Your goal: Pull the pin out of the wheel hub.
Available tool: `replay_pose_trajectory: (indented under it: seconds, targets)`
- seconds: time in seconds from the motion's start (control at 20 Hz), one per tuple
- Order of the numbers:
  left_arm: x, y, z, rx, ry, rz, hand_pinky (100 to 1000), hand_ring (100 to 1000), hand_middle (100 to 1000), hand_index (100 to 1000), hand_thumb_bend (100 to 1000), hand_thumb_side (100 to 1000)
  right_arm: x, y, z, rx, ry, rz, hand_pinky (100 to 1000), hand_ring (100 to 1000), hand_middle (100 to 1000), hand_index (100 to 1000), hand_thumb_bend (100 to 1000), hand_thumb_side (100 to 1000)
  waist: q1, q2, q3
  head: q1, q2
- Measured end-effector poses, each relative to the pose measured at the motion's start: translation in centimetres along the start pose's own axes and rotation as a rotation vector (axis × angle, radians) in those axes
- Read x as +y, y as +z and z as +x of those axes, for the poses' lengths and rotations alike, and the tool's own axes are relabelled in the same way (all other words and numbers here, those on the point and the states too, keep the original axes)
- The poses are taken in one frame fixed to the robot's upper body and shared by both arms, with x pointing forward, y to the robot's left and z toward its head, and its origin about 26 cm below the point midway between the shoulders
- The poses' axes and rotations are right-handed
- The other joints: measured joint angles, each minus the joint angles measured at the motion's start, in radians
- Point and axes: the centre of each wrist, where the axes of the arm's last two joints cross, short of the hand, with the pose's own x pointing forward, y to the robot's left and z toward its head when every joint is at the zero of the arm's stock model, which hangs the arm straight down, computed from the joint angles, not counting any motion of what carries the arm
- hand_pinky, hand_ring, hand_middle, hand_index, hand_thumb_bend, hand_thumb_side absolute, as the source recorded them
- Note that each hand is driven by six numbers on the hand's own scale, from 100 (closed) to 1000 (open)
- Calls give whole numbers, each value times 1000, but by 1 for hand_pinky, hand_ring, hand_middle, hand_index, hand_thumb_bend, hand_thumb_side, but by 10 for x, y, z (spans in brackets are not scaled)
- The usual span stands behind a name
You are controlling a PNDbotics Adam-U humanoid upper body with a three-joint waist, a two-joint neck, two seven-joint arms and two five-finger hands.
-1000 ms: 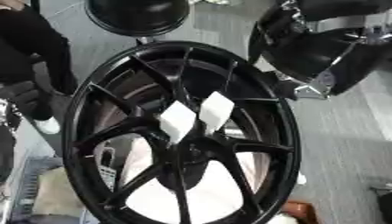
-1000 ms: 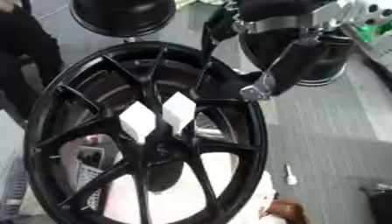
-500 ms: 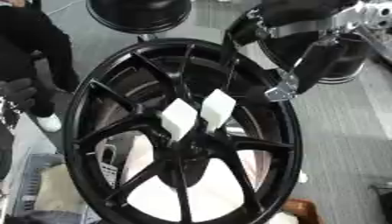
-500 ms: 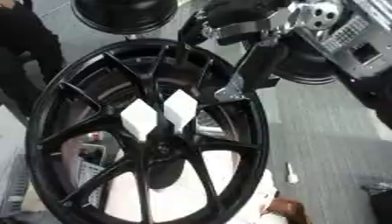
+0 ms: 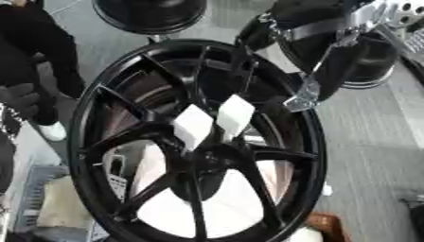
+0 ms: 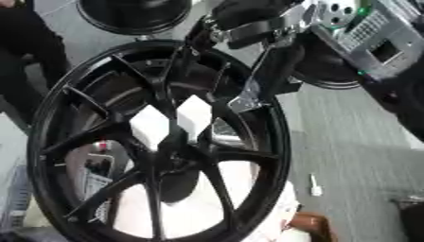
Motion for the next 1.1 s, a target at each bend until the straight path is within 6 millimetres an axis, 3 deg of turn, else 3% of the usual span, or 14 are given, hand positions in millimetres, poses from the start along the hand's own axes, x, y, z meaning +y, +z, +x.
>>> replay_pose_trajectory:
  seconds: [1.1]
  targets:
    - [-3, -5, 3, -15, 14, -14, 903, 861, 811, 796, 100, 843, 24, -28, -14, -39, -112, 38, 891, 815, 751, 835, 290, 525, 1, 9, 22, -11, 0]
